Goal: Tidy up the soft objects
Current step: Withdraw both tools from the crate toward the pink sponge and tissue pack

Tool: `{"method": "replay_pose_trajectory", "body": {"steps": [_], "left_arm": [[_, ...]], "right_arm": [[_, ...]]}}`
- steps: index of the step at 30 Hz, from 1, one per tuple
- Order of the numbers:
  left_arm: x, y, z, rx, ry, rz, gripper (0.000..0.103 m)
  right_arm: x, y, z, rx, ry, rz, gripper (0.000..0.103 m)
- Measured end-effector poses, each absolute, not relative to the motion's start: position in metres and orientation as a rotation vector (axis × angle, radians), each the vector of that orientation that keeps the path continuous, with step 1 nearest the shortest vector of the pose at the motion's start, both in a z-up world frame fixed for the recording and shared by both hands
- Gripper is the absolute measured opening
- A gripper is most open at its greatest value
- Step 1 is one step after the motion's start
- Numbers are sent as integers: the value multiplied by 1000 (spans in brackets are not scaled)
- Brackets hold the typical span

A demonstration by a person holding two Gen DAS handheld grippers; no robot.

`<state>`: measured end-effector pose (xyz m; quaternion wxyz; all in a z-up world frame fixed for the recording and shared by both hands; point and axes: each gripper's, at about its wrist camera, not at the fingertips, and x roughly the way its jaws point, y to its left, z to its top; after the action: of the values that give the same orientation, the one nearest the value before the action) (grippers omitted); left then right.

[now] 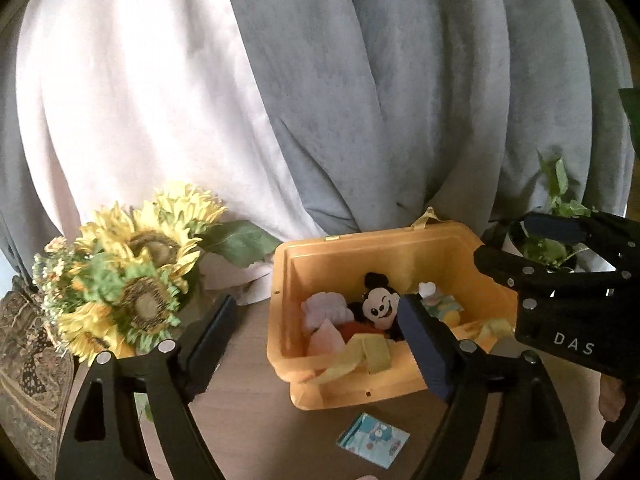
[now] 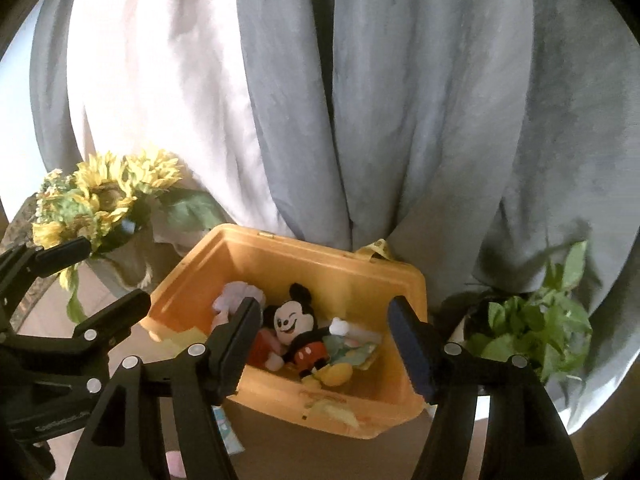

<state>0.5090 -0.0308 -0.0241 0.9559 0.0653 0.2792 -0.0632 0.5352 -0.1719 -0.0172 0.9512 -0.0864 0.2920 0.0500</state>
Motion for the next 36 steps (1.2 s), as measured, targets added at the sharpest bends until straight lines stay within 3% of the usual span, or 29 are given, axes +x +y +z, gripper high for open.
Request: {"method": "replay_pose_trajectory", "body": {"steps": [17, 36], "left_arm": [[450, -21, -42, 132, 536, -114, 87], [421, -15, -128, 136, 735, -163, 87]], "right_arm": [[476, -162, -37, -115, 564, 166, 71], [462, -139, -118, -197, 717, 325, 71]]}}
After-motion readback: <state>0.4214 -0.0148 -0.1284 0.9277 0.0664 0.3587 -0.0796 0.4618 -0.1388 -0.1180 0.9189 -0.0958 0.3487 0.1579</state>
